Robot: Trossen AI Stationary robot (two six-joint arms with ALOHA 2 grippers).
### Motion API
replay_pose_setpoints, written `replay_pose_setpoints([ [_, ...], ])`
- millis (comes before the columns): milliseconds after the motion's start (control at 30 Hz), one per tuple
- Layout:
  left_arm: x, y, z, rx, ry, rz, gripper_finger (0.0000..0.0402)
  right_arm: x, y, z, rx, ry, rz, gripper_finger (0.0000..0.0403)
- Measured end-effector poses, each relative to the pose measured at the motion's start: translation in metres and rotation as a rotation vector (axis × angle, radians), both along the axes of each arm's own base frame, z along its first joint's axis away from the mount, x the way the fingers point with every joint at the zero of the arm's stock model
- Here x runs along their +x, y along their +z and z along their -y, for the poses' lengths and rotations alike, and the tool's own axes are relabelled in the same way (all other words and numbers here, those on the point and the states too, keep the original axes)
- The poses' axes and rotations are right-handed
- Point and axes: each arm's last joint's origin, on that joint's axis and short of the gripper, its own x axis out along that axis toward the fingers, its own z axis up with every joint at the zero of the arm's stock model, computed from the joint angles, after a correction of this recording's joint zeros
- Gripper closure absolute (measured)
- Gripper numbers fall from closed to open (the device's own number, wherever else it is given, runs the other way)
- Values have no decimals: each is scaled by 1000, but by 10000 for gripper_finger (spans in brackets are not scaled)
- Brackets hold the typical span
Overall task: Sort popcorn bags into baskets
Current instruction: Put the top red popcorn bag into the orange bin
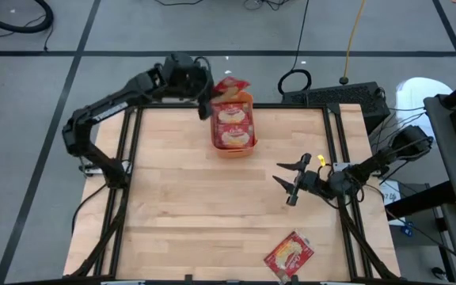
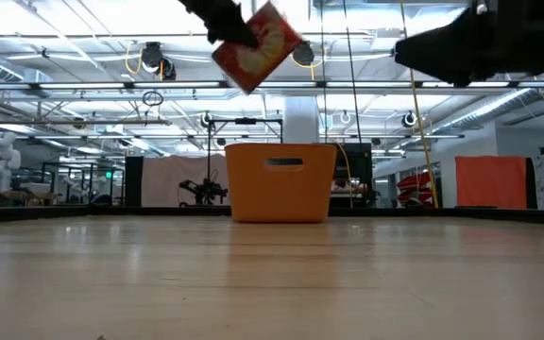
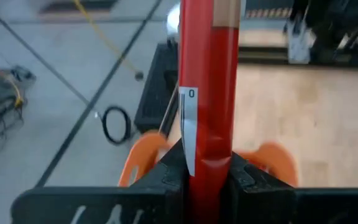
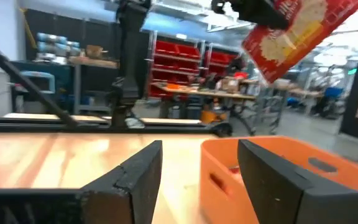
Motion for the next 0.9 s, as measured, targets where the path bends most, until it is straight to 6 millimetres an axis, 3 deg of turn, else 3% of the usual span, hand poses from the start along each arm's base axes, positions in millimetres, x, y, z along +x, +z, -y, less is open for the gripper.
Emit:
replay_pose_setpoints([
  [333, 31, -48, -54, -87, -50, -162, 371, -6, -15, 6, 68, 30, -32, 244],
  [667, 69, -71, -81, -144, -145, -395, 358, -6, -28, 6, 123, 30, -120, 268],
  [900, 79, -104, -98, -152, -192, -501, 356, -6, -30, 6, 151, 31, -129, 268],
])
